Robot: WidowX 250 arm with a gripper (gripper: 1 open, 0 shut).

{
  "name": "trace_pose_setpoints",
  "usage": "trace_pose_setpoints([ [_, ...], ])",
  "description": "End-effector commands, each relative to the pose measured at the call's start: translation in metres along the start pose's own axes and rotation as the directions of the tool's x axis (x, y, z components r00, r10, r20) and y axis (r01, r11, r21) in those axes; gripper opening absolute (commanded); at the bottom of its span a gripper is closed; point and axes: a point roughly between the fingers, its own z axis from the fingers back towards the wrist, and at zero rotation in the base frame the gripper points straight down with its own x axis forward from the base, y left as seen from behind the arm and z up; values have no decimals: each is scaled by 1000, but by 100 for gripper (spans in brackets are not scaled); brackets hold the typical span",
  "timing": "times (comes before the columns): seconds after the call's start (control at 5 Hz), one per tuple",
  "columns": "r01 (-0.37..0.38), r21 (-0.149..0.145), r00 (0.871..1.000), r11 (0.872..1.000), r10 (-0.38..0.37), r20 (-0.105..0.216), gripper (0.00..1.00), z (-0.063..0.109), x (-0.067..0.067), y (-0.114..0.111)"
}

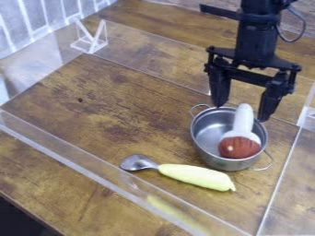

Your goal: Put the mushroom in the silver pot

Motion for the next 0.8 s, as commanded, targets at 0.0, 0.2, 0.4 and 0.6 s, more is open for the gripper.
trace_pose_setpoints([
  [0.0, -16, -12, 999, 1000, 16, 51, 100, 26, 7, 18],
  [0.2, -27, -12, 999, 1000, 28, 47, 100, 30, 6, 32],
  [0.4, -37, -11, 999, 999, 37, 33, 100, 22, 6, 35],
  [0.6, -44, -11, 999, 999, 44, 18, 100, 15, 7, 38],
])
